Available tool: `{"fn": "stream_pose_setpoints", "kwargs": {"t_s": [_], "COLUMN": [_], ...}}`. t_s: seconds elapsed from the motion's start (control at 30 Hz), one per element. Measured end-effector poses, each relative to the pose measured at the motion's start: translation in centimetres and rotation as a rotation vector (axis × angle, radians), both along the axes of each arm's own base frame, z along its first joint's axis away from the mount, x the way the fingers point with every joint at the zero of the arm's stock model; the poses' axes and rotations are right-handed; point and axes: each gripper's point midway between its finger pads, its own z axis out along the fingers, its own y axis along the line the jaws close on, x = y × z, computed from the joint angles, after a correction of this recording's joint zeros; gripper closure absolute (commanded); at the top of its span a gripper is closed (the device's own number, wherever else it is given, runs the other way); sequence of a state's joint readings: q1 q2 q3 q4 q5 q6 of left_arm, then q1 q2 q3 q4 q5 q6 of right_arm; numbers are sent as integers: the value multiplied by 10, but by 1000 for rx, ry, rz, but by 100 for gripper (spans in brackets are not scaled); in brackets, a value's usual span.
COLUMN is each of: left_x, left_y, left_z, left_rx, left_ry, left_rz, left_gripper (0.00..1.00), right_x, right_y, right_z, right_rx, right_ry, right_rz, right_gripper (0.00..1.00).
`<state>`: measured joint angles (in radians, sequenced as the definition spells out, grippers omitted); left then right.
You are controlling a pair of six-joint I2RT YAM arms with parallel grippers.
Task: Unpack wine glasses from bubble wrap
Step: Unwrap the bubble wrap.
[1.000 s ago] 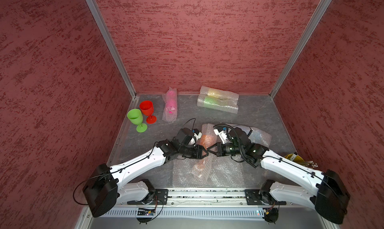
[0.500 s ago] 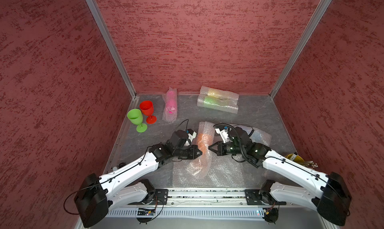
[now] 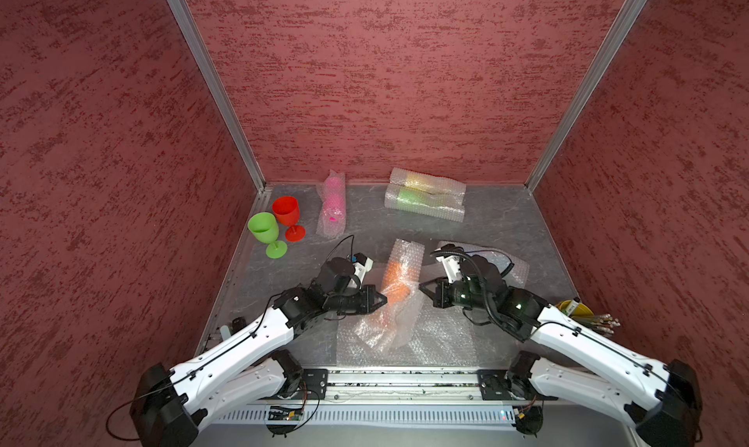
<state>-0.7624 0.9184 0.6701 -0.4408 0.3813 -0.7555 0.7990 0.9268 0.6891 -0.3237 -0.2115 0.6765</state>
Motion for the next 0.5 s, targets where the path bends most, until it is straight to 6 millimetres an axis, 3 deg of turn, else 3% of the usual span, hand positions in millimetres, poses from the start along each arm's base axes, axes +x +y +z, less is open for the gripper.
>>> {"fn": "stream_pose_setpoints", "kwargs": {"t_s": [0.23,0.5], "left_x": [-3,-5], "left_y": [1,1], "left_z": [-4,-7], "left_rx": [-1,-3], "left_ry": [21,41], "left_rz": [4,5], "left_gripper": [100,100], "right_x": [-8,-12], "right_y": [-9,-18], "right_z": [-13,-9], "right_rx": [-7,5], "right_ry": [3,-23], "right_rz": [-5,-21], "right_gripper": [100,100]}}
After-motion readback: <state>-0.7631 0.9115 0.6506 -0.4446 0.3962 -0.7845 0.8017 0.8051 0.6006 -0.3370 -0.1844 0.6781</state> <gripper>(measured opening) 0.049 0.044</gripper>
